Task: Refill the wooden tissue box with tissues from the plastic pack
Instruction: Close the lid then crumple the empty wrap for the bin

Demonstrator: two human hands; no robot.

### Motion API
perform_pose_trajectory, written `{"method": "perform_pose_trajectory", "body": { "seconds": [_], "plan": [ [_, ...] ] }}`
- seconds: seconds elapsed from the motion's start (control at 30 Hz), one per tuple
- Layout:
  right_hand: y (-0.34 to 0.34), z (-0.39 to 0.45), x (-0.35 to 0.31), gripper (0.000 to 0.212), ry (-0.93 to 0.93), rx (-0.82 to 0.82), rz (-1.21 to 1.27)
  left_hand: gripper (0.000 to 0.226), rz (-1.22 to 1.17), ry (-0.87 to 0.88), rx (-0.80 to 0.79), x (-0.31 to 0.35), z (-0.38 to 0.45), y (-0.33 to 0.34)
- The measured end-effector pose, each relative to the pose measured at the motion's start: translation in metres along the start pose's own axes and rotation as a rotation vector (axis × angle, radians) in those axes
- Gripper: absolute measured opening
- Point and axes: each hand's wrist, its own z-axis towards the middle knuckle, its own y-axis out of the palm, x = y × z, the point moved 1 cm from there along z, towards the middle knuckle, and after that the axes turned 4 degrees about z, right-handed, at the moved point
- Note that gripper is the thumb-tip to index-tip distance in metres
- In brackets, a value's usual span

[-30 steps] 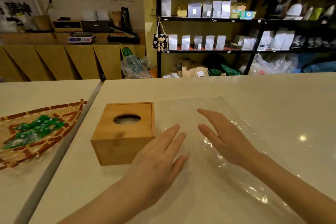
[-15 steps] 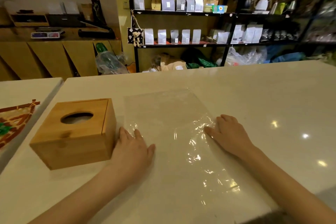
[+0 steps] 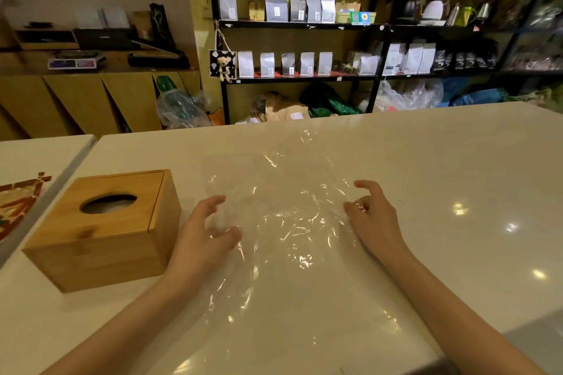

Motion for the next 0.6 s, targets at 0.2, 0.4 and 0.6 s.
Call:
{"method": "perform_pose_trajectory", "body": {
  "seconds": [0.2, 0.4, 0.6],
  "plan": [
    [-0.018, 0.005, -0.008, 0.029, 0.096, 0.001, 0.35, 0.051, -0.351, -0.142, -0.074, 0.003, 0.003, 0.001],
    [-0.042, 0.009, -0.02, 0.032, 0.063, -0.092, 0.493, 0.039, -0.217, -0.044, -0.068, 0.028, 0.012, -0.008],
    [-0.068, 0.019, -0.045, 0.041, -0.143, -0.127, 0.301, 0.043, 0.2, 0.278, 0.037, 0.061, 0.024, -0.012]
  ]
}}
